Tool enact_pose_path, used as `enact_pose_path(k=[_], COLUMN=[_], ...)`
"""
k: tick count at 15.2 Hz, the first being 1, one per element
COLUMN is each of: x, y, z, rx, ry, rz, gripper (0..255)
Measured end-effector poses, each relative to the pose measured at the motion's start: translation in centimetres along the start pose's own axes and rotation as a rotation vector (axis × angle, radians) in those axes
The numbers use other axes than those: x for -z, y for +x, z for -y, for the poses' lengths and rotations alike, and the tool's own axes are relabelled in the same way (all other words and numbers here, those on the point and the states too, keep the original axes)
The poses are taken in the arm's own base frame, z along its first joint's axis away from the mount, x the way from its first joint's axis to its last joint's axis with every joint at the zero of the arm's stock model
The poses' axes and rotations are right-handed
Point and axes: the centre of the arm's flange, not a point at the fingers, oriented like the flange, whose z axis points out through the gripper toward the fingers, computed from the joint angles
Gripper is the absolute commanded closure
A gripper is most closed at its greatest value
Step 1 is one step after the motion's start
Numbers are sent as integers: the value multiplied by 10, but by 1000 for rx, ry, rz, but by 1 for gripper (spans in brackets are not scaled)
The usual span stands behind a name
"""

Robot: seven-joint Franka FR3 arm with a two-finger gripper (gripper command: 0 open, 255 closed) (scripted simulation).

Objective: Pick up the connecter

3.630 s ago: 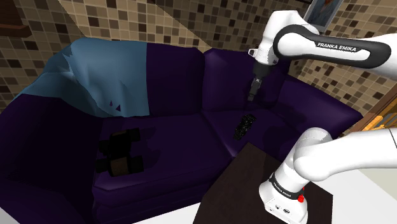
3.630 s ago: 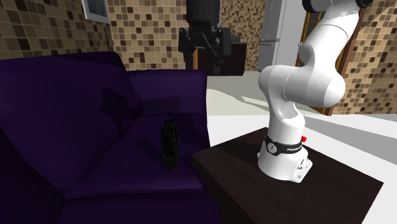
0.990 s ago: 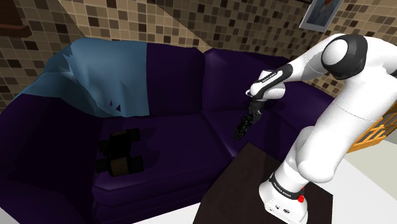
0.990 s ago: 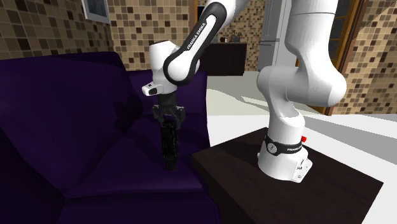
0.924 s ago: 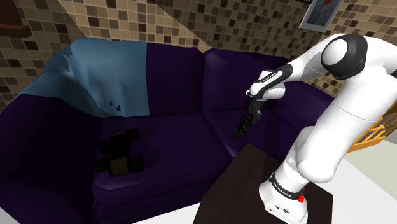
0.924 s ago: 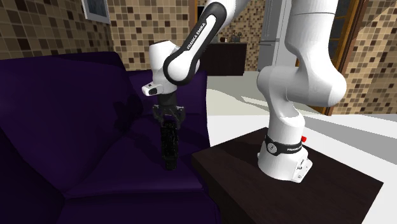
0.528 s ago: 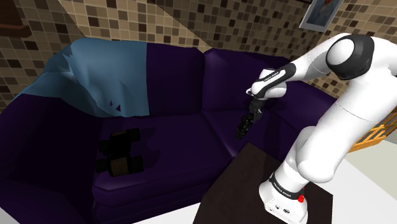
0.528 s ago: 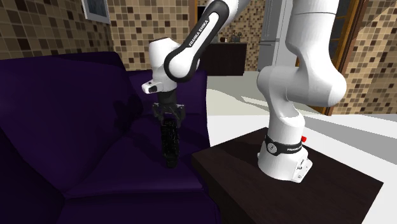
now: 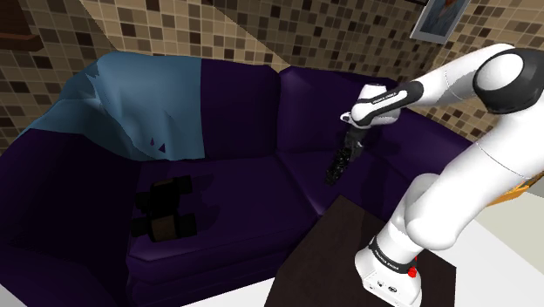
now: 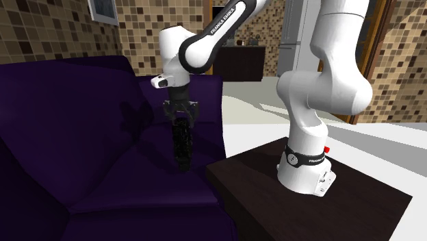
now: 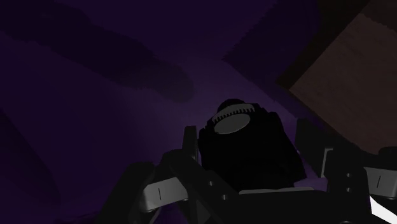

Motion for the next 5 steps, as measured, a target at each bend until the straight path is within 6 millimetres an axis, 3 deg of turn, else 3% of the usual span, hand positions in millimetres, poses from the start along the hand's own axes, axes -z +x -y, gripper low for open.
enact_pose_path(k=[5], x=[24], y=[-2], z=[1], rx=[0], ry=[0], rz=[0], gripper=[255])
